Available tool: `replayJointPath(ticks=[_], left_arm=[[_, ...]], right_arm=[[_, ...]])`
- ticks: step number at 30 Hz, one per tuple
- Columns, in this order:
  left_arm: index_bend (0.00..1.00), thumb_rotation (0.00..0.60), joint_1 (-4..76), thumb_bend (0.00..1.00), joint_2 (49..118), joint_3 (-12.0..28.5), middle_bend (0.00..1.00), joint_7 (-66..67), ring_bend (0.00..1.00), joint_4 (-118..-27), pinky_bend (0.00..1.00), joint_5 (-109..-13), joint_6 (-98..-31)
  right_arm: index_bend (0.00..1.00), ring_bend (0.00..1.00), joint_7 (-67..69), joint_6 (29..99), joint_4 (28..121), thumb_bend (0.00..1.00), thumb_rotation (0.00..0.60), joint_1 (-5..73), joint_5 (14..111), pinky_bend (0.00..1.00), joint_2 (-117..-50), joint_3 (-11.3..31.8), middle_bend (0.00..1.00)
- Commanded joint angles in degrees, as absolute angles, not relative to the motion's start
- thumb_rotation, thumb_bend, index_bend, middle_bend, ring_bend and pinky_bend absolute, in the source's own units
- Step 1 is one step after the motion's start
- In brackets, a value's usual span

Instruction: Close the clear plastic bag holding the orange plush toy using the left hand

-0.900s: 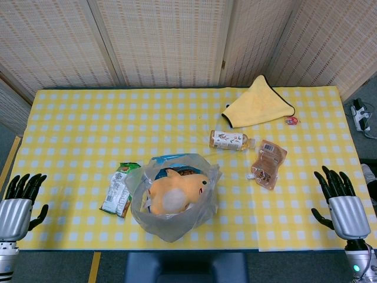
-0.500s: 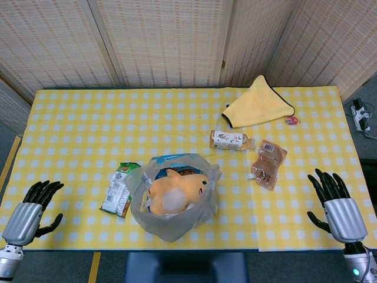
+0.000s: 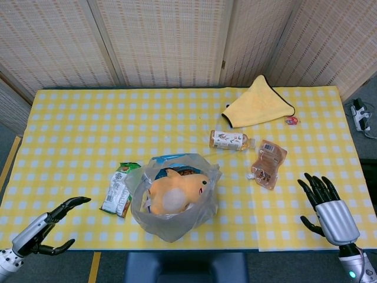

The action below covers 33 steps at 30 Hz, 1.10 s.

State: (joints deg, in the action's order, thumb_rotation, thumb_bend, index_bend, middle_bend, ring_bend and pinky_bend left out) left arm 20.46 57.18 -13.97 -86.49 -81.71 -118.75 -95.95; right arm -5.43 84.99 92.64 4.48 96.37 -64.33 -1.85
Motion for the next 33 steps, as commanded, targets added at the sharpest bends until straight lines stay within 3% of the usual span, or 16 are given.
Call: replayJointPath(ticks=[1,8,15,21,33], left_arm=[[0.09,0.600,27.1,0.42,56.5,-17.5,0.10,-97.0,0.01,-79.3,0.04,-124.6,-101.5],[0.09,0.600,31.7,0.42,56.4,-17.8,0.10,-103.2,0.00,-79.6,0.01,-124.2,-102.4],[0.10,0.600,35.2,0.42,54.3,-16.6,0.10,-100.0,0.00,-85.2,0.01,-120.3,-97.9],[0.10,0.600,38.4,0.42,54.4,-15.5,0.10,-101.8,0.00,-84.9,0.00,-118.1,-95.0],[0.11,0.600,42.2,0.42,55.7,-14.4,0.10,-109.7,0.00,-82.1,0.03,-117.1,-95.5]], right_arm=[[0.00,0.00,-5.6,83.3,92.8,0.27,0.600,5.3,96.1,0.00,-64.3,-2.0,0.00],[0.00,0.00,-3.4,80.3,93.1,0.27,0.600,6.8,95.9,0.00,-63.3,-2.6,0.00],[0.00,0.00,-1.4,76.0,93.0,0.27,0.600,9.3,96.5,0.00,-63.0,-3.4,0.00],[0.00,0.00,0.0,76.2,92.4,0.27,0.600,9.6,97.2,0.00,-62.8,-3.8,0.00],[0.00,0.00,2.0,76.2,91.4,0.27,0.600,9.6,95.9,0.00,-62.6,-3.9,0.00]])
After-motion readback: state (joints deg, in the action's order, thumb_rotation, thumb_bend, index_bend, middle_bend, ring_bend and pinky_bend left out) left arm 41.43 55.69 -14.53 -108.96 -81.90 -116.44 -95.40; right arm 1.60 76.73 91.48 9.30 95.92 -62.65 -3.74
